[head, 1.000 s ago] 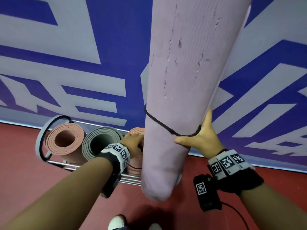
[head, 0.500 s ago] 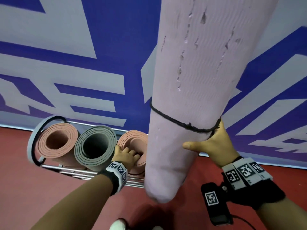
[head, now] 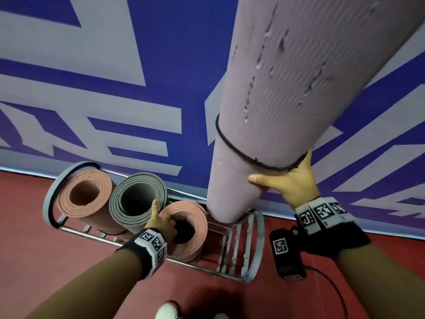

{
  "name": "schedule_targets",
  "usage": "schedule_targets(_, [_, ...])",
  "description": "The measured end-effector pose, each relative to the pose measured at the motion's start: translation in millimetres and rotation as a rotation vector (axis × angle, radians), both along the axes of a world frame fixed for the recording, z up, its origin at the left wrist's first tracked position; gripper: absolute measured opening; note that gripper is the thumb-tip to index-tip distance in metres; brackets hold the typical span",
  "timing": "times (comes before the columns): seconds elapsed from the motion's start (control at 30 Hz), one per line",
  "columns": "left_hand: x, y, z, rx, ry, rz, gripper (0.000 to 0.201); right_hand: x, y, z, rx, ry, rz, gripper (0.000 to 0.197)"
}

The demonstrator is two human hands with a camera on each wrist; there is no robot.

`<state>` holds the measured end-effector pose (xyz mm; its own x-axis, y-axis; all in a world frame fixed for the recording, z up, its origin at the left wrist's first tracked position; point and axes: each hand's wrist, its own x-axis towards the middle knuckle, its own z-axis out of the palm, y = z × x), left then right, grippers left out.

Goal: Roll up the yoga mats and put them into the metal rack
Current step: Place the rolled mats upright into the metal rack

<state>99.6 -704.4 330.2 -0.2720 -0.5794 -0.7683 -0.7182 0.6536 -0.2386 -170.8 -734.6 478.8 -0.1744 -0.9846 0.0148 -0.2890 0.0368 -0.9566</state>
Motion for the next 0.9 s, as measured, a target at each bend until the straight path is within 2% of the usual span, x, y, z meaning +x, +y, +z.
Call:
schedule_targets(0.07, [-4,-3,5,0.071,0.028,0.078,0.054,4,1,-2,-0.007,0.04,0.013,0.16])
schedule_targets(0.13, [-9,-3,8,0.132,0.047,0.125,0.074,8,3,0,-0.034,0.052,0.033,0.151])
schedule_targets(0.2, [-12,0,10,0.092,0.104,0.16,0.067,12,7,3,-0.057,0.047,0.045,0.144])
schedule_targets(0.3, [-14,5,10,0.076,0.226,0.249,0.054,14,18,5,-0.047,0.055,0.069,0.147])
schedule_targets(0.33, [-13,5,13,0.106,0.32,0.308,0.058,14,22,5,-0.04,0.051,0.074,0.146])
schedule_targets(0.37, [-12,2,14,0.132,0.481,0.391,0.067,13,25,5,-0.04,0.043,0.078,0.144])
schedule_targets(0.43, [-10,-7,25,0.185,0.874,0.574,0.099,12,29,6,-0.052,0.044,0.078,0.137])
schedule_targets(0.5, [-13,-12,43,0.228,1.051,0.697,0.129,11,34,7,-0.06,0.063,0.081,0.134])
schedule_targets(0.57, [-26,-12,58,0.284,1.254,0.804,0.138,10,41,8,-0.041,0.063,0.093,0.136])
schedule_targets(0.67, [-45,-14,69,0.267,1.601,0.912,0.134,8,50,5,-0.016,0.039,0.1,0.138])
schedule_targets(0.73, [-52,-18,78,0.246,1.684,0.894,0.132,5,52,5,-0.01,0.026,0.087,0.142])
schedule_targets(0.8, [-57,-20,83,0.253,1.682,0.878,0.131,-2,52,4,0.0,0.006,0.053,0.138])
schedule_targets(0.83, [-58,-18,80,0.252,1.644,0.865,0.132,-5,52,5,-0.004,0.005,0.038,0.134])
schedule_targets(0.9, [-57,-7,62,0.253,1.431,0.882,0.133,-11,53,8,-0.014,0.016,0.032,0.132])
